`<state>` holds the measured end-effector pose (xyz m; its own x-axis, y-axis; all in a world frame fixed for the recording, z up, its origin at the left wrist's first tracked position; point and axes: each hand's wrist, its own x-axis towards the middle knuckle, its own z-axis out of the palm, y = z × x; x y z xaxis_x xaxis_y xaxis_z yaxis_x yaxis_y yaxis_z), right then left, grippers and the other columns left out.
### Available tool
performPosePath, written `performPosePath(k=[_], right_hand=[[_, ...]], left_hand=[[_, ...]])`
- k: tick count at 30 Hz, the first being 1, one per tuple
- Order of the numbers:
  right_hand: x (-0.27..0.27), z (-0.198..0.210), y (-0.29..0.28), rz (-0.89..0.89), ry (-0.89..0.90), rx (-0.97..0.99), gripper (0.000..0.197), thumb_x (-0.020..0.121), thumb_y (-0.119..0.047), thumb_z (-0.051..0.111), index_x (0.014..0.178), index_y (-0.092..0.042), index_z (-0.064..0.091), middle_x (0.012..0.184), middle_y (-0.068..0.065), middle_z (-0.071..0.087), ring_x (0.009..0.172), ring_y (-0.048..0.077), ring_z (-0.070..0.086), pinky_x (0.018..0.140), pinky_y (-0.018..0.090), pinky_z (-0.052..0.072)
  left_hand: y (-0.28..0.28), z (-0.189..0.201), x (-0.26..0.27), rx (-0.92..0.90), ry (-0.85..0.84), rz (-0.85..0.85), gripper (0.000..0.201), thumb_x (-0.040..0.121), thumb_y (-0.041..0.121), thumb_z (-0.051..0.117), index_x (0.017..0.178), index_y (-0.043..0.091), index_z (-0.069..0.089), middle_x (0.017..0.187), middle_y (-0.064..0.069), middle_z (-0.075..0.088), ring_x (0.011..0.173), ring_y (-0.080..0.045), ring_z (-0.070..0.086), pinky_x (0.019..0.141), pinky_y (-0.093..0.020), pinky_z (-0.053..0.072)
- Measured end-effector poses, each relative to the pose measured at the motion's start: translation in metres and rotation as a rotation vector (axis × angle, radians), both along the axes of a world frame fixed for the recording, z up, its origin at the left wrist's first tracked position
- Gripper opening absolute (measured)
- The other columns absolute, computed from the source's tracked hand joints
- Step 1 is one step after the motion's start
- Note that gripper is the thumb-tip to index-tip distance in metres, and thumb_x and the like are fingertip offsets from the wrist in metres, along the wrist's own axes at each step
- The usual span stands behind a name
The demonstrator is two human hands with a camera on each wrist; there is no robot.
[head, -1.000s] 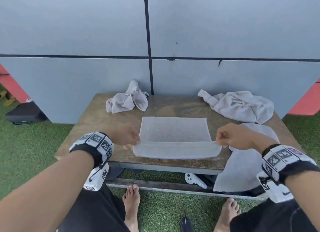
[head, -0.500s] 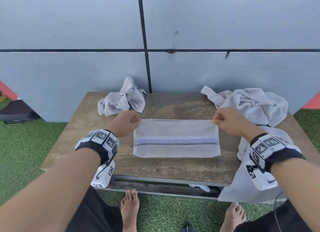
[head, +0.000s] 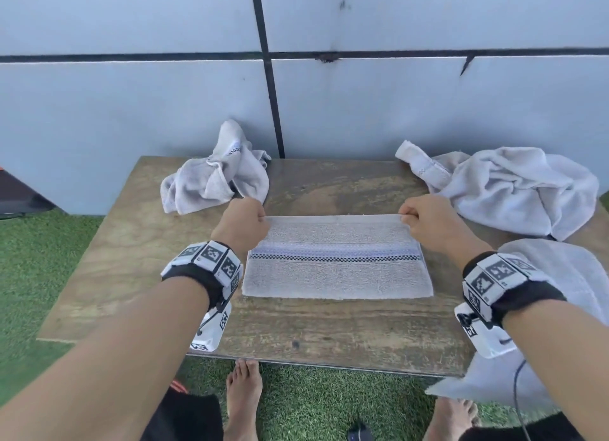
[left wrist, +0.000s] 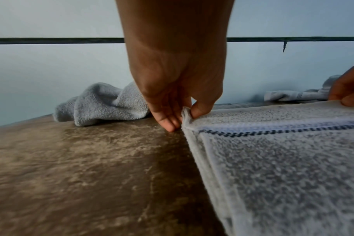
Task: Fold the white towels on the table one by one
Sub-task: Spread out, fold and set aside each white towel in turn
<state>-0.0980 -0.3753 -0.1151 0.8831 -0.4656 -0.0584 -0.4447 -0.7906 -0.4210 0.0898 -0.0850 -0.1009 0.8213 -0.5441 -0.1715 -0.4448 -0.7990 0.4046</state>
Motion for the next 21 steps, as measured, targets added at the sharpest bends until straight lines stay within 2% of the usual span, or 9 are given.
performPosePath(k=[2, 6, 9, 11, 12, 14, 15, 18, 21], right_hand=[[0.0, 0.001, 0.0, 0.002, 0.005, -0.015, 0.013, 0.092, -0.007, 0.062, 0.084, -0.01, 0.072, 0.084, 0.003, 0.071, 0.081, 0.021, 0.061, 0.077, 0.028, 0.044], [-0.002, 0.003, 0.002, -0.012, 0.007, -0.018, 0.011, 0.091, -0.007, 0.064, 0.086, -0.006, 0.074, 0.085, 0.004, 0.068, 0.082, 0.02, 0.058, 0.08, 0.028, 0.043], [-0.004, 0.003, 0.006, -0.031, 0.011, -0.058, 0.011, 0.093, -0.01, 0.064, 0.089, -0.007, 0.074, 0.092, 0.008, 0.067, 0.089, 0.024, 0.059, 0.085, 0.033, 0.044], [-0.007, 0.004, 0.011, -0.026, 0.054, -0.07, 0.011, 0.094, -0.014, 0.063, 0.091, -0.009, 0.072, 0.093, 0.007, 0.064, 0.088, 0.022, 0.055, 0.084, 0.033, 0.042], [-0.009, 0.004, 0.013, -0.022, 0.083, -0.073, 0.01, 0.094, -0.016, 0.063, 0.091, -0.01, 0.071, 0.094, 0.006, 0.063, 0.087, 0.021, 0.054, 0.082, 0.032, 0.042], [-0.015, 0.007, 0.018, -0.015, 0.137, -0.078, 0.008, 0.094, -0.018, 0.063, 0.087, -0.015, 0.065, 0.095, 0.005, 0.063, 0.09, 0.022, 0.057, 0.077, 0.03, 0.042], [-0.018, 0.008, 0.02, -0.009, 0.162, -0.086, 0.009, 0.094, -0.019, 0.062, 0.086, -0.016, 0.061, 0.096, 0.004, 0.062, 0.092, 0.022, 0.056, 0.077, 0.029, 0.04], [-0.029, 0.014, 0.03, -0.006, 0.253, -0.085, 0.009, 0.096, -0.02, 0.06, 0.088, -0.016, 0.057, 0.098, 0.004, 0.06, 0.089, 0.021, 0.054, 0.075, 0.029, 0.041], [-0.042, 0.022, 0.039, -0.035, 0.325, -0.032, 0.008, 0.094, -0.02, 0.059, 0.089, -0.019, 0.053, 0.097, 0.004, 0.06, 0.086, 0.023, 0.059, 0.069, 0.032, 0.044]], left_hand=[[-0.001, 0.0, 0.0, -0.008, 0.006, 0.018, 0.027, 0.082, 0.011, 0.059, 0.056, 0.004, 0.063, 0.055, -0.002, 0.058, 0.06, -0.02, 0.056, 0.06, -0.027, 0.042], [-0.002, -0.001, 0.001, -0.028, -0.008, 0.016, 0.022, 0.087, 0.015, 0.062, 0.068, 0.006, 0.069, 0.069, -0.005, 0.067, 0.08, -0.02, 0.059, 0.08, -0.03, 0.045], [-0.003, -0.002, 0.003, 0.011, 0.013, 0.0, 0.02, 0.092, 0.02, 0.061, 0.08, 0.007, 0.071, 0.078, -0.008, 0.068, 0.086, -0.021, 0.054, 0.081, -0.031, 0.041], [-0.001, -0.002, 0.005, 0.075, 0.018, -0.038, 0.025, 0.093, 0.023, 0.06, 0.073, 0.01, 0.068, 0.077, -0.007, 0.065, 0.084, -0.022, 0.058, 0.085, -0.036, 0.047], [0.0, -0.001, 0.005, 0.11, 0.017, -0.049, 0.025, 0.092, 0.022, 0.06, 0.071, 0.009, 0.065, 0.079, -0.007, 0.063, 0.081, -0.023, 0.06, 0.082, -0.036, 0.049], [0.002, 0.004, -0.001, 0.168, 0.013, -0.071, 0.023, 0.089, 0.019, 0.061, 0.07, 0.007, 0.062, 0.081, -0.008, 0.061, 0.076, -0.025, 0.06, 0.063, -0.031, 0.049], [0.004, 0.005, -0.004, 0.189, 0.016, -0.083, 0.018, 0.087, 0.017, 0.062, 0.074, 0.005, 0.064, 0.082, -0.008, 0.063, 0.076, -0.026, 0.062, 0.061, -0.032, 0.05], [0.011, 0.008, -0.019, 0.255, 0.034, -0.117, 0.019, 0.082, 0.016, 0.066, 0.094, 0.002, 0.069, 0.094, -0.01, 0.068, 0.089, -0.027, 0.067, 0.076, -0.038, 0.058], [0.021, 0.01, -0.031, 0.236, 0.038, -0.152, 0.014, 0.077, 0.016, 0.066, 0.088, 0.016, 0.057, 0.096, -0.006, 0.061, 0.086, -0.024, 0.06, 0.072, -0.036, 0.053]])
